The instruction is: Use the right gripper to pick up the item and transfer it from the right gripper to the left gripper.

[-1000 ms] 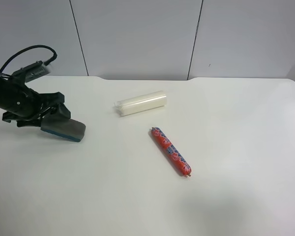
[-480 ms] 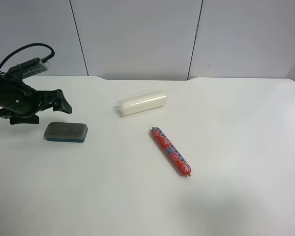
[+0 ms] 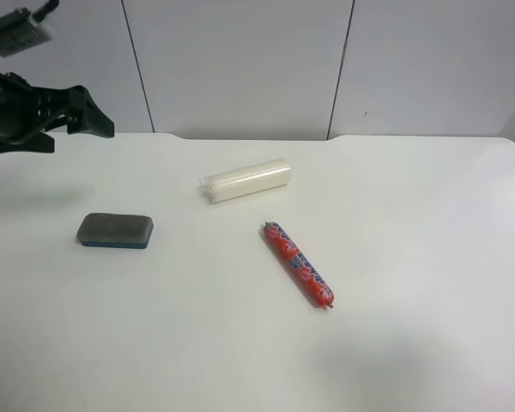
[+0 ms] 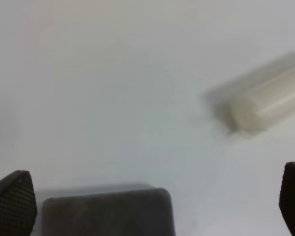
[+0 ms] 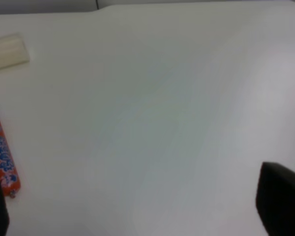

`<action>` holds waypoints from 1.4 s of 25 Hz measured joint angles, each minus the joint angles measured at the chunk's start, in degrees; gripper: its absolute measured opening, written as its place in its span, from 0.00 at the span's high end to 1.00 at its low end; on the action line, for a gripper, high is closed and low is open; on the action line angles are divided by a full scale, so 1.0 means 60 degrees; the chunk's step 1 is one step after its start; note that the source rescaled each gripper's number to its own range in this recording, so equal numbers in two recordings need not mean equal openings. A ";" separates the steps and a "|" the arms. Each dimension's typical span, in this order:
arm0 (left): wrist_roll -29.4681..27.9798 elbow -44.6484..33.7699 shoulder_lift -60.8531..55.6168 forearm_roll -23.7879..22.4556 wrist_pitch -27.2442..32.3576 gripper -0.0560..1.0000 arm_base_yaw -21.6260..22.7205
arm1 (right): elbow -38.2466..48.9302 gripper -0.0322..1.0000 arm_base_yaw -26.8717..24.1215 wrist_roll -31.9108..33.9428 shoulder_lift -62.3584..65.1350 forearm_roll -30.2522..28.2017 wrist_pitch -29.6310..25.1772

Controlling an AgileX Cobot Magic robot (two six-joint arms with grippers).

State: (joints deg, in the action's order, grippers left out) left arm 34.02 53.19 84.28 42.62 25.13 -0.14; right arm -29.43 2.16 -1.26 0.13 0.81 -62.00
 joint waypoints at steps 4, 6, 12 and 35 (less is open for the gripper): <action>-0.0512 0.0000 -0.1210 -0.0683 0.0698 0.00 0.0000 | 0.0000 0.01 0.0000 0.0000 0.0000 0.0000 0.0000; -0.0875 0.0000 -0.1868 -0.1072 0.1087 0.00 0.0000 | 0.0000 0.01 0.0000 0.0000 0.0000 0.0000 0.0000; -0.2055 0.0000 -0.3726 -0.2531 0.2514 0.00 0.0000 | 0.0000 0.01 0.0000 0.0000 0.0000 0.0000 0.0000; -0.5670 -0.2285 -1.0420 -0.6868 0.7226 0.00 0.0000 | 0.0000 0.01 0.0000 0.0000 0.0000 0.0000 0.0000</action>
State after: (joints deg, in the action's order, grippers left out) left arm 0.00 39.48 21.76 1.41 68.49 -0.14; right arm -29.43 2.16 -1.26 0.13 0.81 -62.00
